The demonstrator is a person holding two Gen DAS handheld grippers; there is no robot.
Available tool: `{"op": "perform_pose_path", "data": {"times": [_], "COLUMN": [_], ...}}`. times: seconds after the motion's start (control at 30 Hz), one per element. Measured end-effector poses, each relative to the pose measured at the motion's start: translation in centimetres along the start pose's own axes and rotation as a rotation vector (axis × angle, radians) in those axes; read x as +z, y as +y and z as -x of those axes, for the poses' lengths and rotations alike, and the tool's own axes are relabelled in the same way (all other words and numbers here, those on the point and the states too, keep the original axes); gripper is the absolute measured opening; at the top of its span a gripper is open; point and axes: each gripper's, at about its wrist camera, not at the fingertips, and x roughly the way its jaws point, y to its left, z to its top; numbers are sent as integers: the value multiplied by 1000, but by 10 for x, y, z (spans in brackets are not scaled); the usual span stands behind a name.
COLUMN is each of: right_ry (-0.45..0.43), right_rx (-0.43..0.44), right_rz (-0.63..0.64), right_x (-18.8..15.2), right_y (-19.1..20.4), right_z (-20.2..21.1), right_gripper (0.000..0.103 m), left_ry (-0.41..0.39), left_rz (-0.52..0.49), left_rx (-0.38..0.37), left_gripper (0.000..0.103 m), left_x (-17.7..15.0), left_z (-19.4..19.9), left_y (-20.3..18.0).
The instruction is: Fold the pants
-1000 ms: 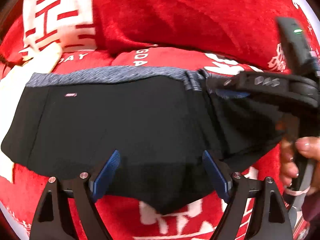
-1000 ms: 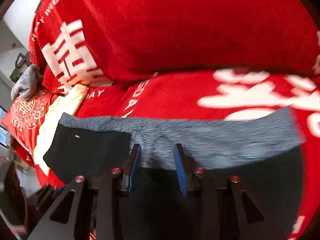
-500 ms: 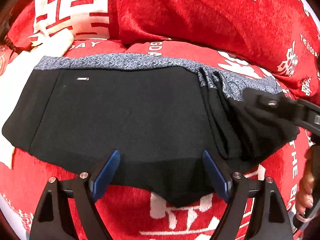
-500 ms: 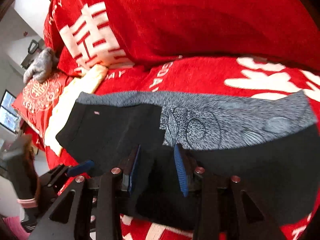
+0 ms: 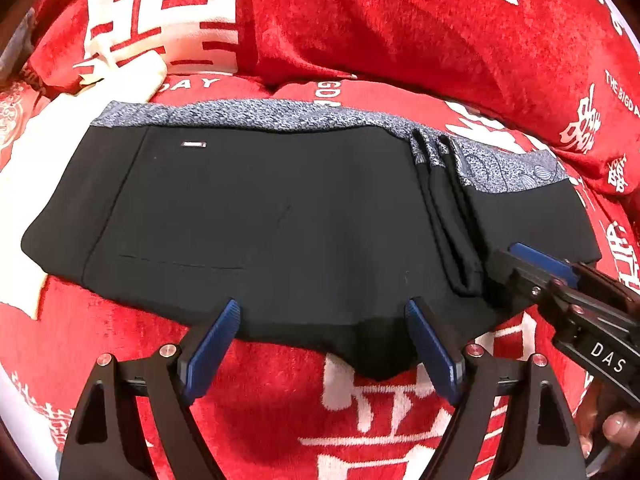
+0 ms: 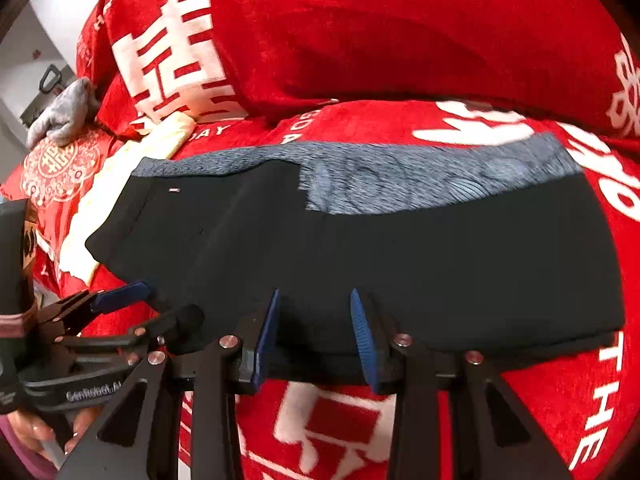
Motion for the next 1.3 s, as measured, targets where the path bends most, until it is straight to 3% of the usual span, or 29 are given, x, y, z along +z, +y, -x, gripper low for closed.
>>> {"op": "perform_pose_path", "data": {"times": [0.13,0.37,0.8,0.9,1.03,1.3], "right_ry": [-6,5,98,114,137,161], "right_rx": [2,-1,20,41,44,41], "right_rz": [-28,-48,-96,-98,-72,-28], "right_x": [-3,-23,-57,-57,-56,-51], "right_y": [0,4,27,37,54,72], "right_z": [9,33,24,19,10,-4], "right_gripper": [41,58,60,67,81,82], "left_ry": [-2,-7,4,8,16,-49], "left_rz": [6,-4,48,63,94,225], "left_rx": [13,38,37,30,43,45], "left_gripper": [85,85,85,85,85,85], "left_x": [-1,-11,-36,-42,-50,-40], "left_z": [4,12,19,19,16,18], "left_y": [5,8,42,51,71,130]}}
